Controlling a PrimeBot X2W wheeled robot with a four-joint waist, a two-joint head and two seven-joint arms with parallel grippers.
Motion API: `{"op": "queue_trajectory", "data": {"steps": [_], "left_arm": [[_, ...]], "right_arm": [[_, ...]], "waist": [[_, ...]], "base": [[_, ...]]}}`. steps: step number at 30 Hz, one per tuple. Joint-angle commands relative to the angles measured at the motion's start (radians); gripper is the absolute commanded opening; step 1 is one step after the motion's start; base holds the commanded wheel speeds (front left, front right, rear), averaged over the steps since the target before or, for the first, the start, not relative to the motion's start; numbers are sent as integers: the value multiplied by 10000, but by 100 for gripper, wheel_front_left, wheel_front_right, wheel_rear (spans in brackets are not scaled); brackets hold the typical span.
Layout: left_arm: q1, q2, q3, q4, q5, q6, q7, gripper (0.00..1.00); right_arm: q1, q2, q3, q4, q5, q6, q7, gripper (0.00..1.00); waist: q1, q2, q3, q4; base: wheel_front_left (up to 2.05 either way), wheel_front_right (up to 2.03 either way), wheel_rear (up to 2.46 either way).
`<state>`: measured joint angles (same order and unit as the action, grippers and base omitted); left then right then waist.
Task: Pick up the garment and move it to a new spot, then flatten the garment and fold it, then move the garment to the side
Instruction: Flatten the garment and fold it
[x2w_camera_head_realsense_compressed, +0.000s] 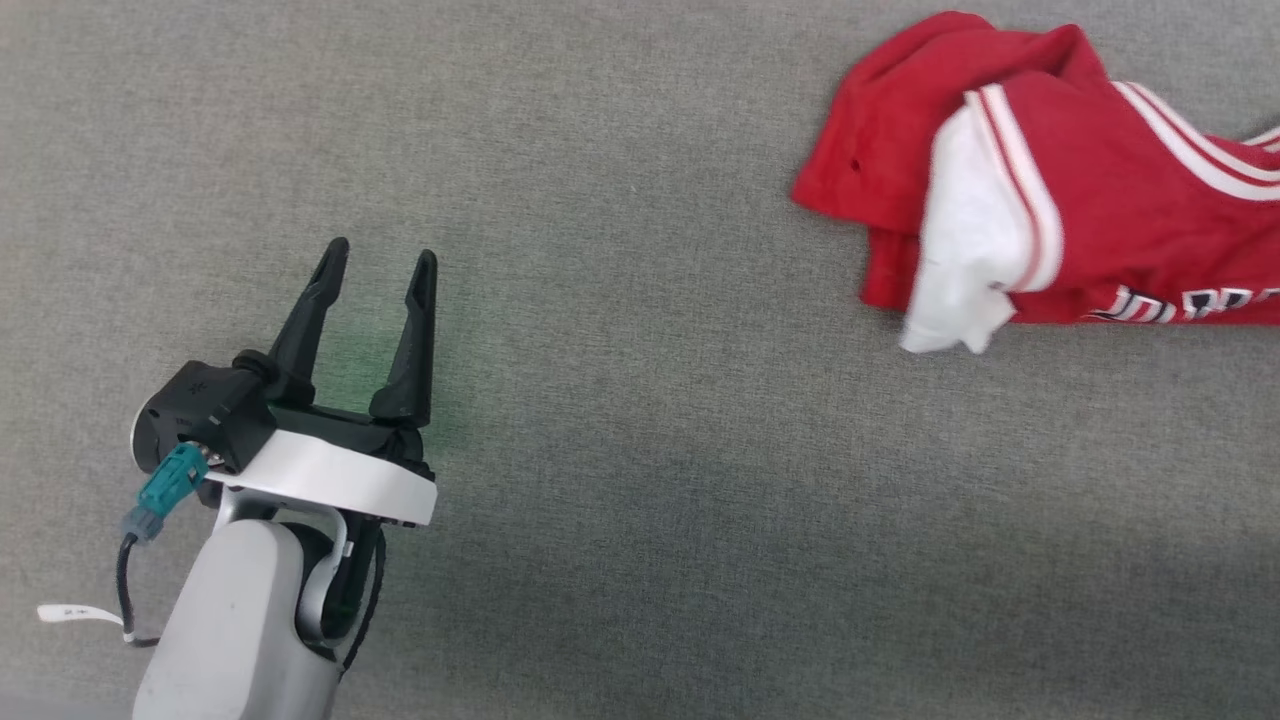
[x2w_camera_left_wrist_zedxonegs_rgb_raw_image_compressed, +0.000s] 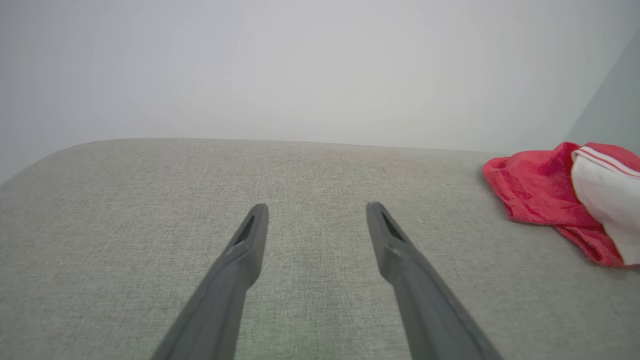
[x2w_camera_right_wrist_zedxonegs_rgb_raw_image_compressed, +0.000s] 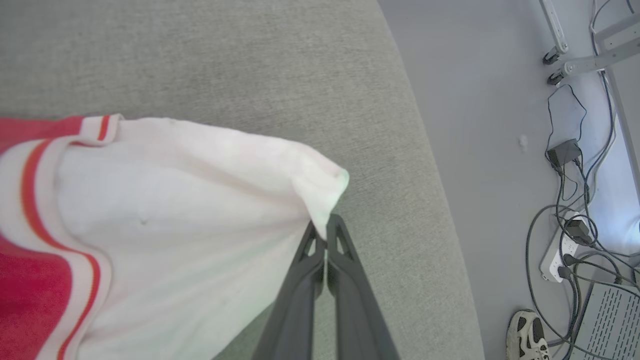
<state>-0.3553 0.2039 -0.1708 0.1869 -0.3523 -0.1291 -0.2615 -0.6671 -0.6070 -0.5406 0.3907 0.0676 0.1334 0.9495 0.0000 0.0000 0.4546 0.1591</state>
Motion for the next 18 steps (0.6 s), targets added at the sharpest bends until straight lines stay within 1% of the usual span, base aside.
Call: {"op": "queue_trajectory", "data": {"steps": [1,4,5,9,10,11,15,18], "left_arm": [[-105,86,-13,-30,-39,-23,-50,100],[-172,144,-77,-55,-45,-23,-50,100],[-204,205,-122,-51,-53,-23,-50,100],[-363,339,-200,-67,-24,-23,-50,100],[-383,386,-229,-68,-23,-23,-51,100],[-407,443,-288,-56,-39,-23,-50,100],[-701,854,-596,21,-88,-23,-50,100],[-1010,1330,-959,112,-178,-23,-50,100]], "right_arm": [[93,7,-275,-90,-135,-46,-63,0],[289,102,-878,-407,-513,-46,-205,0],[362,343,-1023,-506,-531,-37,-199,0],[230,744,-1309,-803,-585,-29,-485,0],[225,818,-1328,-840,-617,-28,-640,47],[202,899,-1357,-877,-618,-28,-804,100],[231,1080,-1374,-1133,-441,-28,-1626,100],[339,1145,-1195,-1446,-105,-28,-2541,100]], "waist": [[0,0,22,-21],[0,0,63,-63],[0,0,76,-113],[0,0,107,-267],[0,0,106,-305],[0,0,96,-346],[0,0,-7,-554],[0,0,-162,-770]], "base": [[0,0,0],[0,0,0],[0,0,0],[0,0,0],[0,0,0],[0,0,0],[0,0,0],[0,0,0]]}}
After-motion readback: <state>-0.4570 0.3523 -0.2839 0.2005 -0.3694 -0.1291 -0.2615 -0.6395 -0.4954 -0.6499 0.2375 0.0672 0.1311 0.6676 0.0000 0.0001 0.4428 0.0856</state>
